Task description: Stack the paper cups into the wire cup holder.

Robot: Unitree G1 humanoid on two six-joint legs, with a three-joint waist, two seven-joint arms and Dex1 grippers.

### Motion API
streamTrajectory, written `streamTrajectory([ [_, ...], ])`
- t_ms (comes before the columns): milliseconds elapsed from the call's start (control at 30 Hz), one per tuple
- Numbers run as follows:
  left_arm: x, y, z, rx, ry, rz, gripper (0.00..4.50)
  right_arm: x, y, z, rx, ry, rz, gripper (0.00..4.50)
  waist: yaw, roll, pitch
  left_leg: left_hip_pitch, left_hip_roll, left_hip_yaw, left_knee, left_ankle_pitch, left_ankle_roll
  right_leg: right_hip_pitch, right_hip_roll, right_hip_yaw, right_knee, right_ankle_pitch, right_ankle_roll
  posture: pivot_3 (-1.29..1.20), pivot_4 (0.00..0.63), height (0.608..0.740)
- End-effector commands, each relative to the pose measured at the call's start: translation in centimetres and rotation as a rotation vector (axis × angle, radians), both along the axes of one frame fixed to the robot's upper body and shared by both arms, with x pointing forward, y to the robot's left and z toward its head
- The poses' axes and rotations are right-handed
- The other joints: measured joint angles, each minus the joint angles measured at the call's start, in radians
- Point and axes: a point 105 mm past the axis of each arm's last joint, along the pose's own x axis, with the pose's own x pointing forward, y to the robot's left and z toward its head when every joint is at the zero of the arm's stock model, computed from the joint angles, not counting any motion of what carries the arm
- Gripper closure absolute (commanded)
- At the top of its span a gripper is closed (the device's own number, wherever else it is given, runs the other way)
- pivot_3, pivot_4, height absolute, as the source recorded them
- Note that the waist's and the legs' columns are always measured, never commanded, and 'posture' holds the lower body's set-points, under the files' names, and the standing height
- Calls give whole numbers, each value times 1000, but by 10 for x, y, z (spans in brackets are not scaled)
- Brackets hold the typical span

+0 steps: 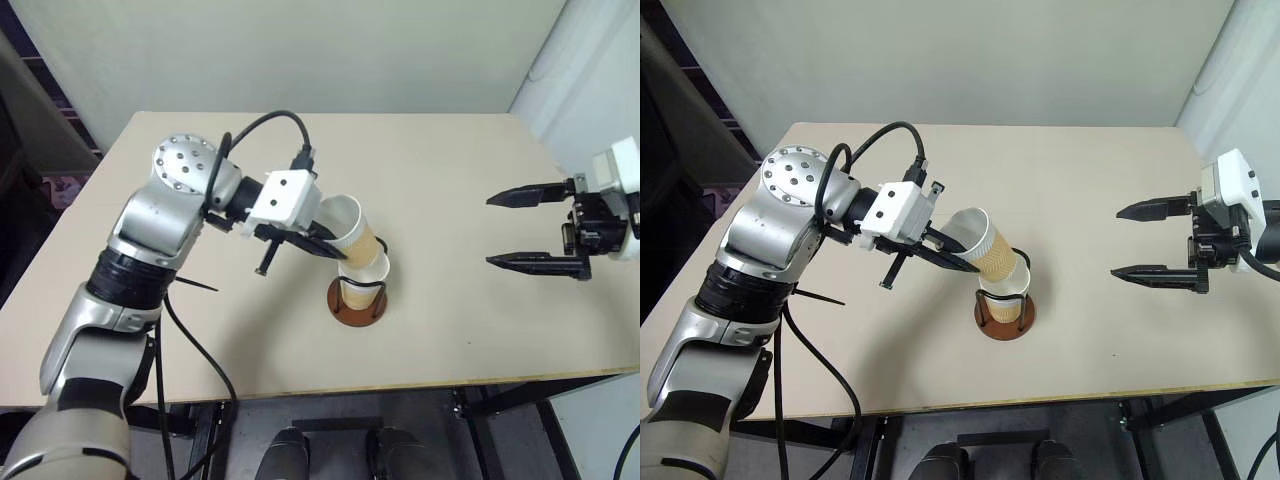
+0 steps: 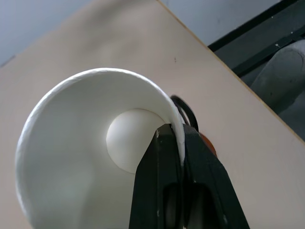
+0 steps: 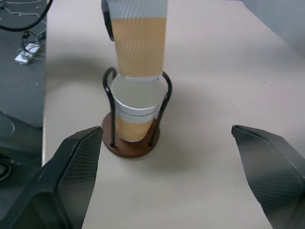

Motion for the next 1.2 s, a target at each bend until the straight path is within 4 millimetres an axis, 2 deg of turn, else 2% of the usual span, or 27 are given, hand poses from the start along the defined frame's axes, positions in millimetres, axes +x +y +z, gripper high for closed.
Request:
streamTrajectory([
  [33,-5,-2,-2,36,-22,-38,3484,-5,0,13,-9,-63,-2,0,1,0,0,0,-1,1,0,-1,2,0,-1,1,0,0,1,0,150,740],
  [200,-9,-12,0,9,-28,-59,1877,-3,4,12,-6,-69,4,0,1,0,0,0,-3,5,1,-4,6,0,-3,3,-2,0,3,0,150,740],
  [333,-8,-15,0,-12,-34,-46,396,-1,8,11,-3,-71,10,0,1,0,0,0,-4,6,1,-5,7,0,-4,5,-3,1,6,0,150,740],
  [633,-5,-18,3,-66,-35,-19,396,8,13,9,-7,-72,18,0,1,0,0,1,-4,8,2,-5,7,0,-4,8,-4,2,7,0,150,740],
  [667,-4,-19,6,-86,-46,-16,396,8,14,10,-6,-72,22,0,1,0,0,1,-4,8,2,-5,7,0,-4,8,-4,2,7,0,150,740],
  [767,8,-31,33,-258,-95,38,396,9,15,9,-4,-73,30,0,5,0,0,1,-4,8,2,-5,7,0,-4,8,-4,3,8,0,150,740],
  [867,5,-32,38,-287,-75,38,396,13,17,8,-3,-77,32,0,4,0,0,0,-5,9,3,-5,8,0,-5,8,-5,4,9,0,150,740],
  [967,2,-23,30,-242,-50,41,396,17,20,9,3,-85,40,0,0,0,0,1,-5,9,3,-6,9,0,-5,9,-5,4,9,0,150,740],
  [1033,10,-11,36,-248,-76,108,396,18,21,8,1,-84,46,0,-1,0,0,1,-5,9,3,-7,11,0,-4,9,-5,4,9,0,150,740],
  [1100,18,9,48,-259,-95,191,396,17,20,8,1,-81,52,0,-1,0,0,1,-5,9,3,-7,11,-1,-4,9,-5,4,9,0,150,740],
  [1133,20,25,50,-249,-91,246,396,16,20,6,-2,-70,63,0,-2,0,0,1,-5,9,3,-7,10,-1,-4,9,-5,4,9,0,150,740],
  [1167,21,35,51,-240,-86,280,396,15,20,5,-3,-61,70,0,-4,0,0,1,-4,9,2,-7,11,-2,-4,9,-5,4,9,0,150,740],
  [1200,15,53,44,-198,-60,310,396,13,20,3,-5,-44,92,0,-6,0,0,1,-4,9,2,-7,10,-2,-3,9,-5,5,8,0,150,740],
])
